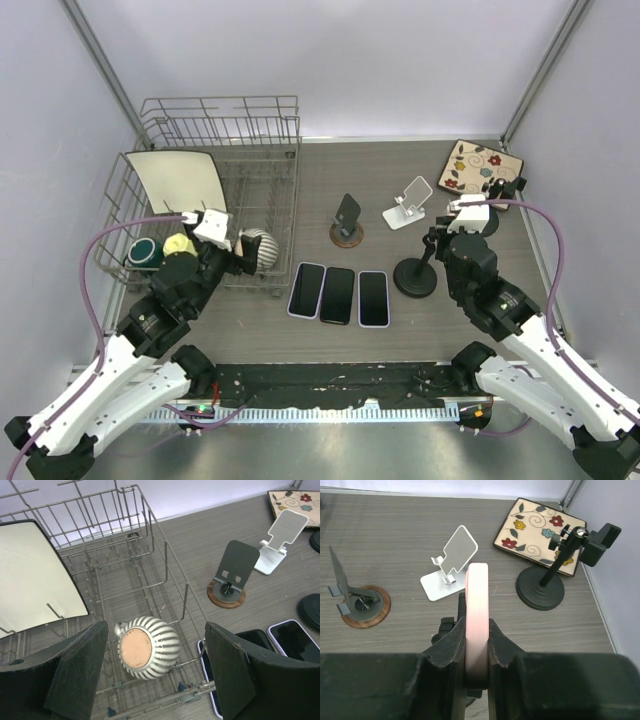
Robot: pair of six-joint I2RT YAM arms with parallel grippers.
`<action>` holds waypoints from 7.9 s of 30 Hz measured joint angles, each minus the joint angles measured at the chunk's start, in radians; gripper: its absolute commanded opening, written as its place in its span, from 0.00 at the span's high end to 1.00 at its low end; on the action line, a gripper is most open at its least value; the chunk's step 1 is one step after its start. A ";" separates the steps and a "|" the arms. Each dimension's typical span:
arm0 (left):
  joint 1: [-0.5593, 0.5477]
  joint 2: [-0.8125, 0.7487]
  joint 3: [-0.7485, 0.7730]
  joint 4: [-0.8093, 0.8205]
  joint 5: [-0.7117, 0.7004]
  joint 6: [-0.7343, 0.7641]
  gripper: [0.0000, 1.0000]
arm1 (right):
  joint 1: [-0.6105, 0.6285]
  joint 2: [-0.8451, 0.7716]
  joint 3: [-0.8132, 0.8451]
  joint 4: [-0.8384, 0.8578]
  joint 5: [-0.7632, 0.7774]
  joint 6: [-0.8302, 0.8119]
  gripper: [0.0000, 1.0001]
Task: Remove the phone from the phone stand
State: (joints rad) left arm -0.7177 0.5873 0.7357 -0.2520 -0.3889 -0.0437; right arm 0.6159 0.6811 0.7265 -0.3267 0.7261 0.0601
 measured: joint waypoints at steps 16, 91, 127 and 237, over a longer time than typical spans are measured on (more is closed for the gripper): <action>-0.029 0.365 0.113 0.092 0.316 -0.209 0.07 | 0.002 -0.061 -0.069 0.085 -0.064 0.061 0.80; -0.310 1.409 0.482 1.027 0.645 -0.039 1.00 | -0.002 0.011 0.003 -0.067 -0.091 0.069 0.99; -0.325 1.341 0.349 1.109 0.389 -0.240 1.00 | 0.025 0.161 0.121 -0.150 -0.043 0.208 0.99; -0.113 -0.277 -0.014 -0.032 -0.478 0.035 0.00 | 0.005 0.906 0.291 -0.493 -0.043 0.473 0.60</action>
State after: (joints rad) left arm -0.8310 0.3103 0.7216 -0.2844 -0.8669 -0.0086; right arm 0.6205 1.5871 1.0176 -0.8196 0.6830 0.5331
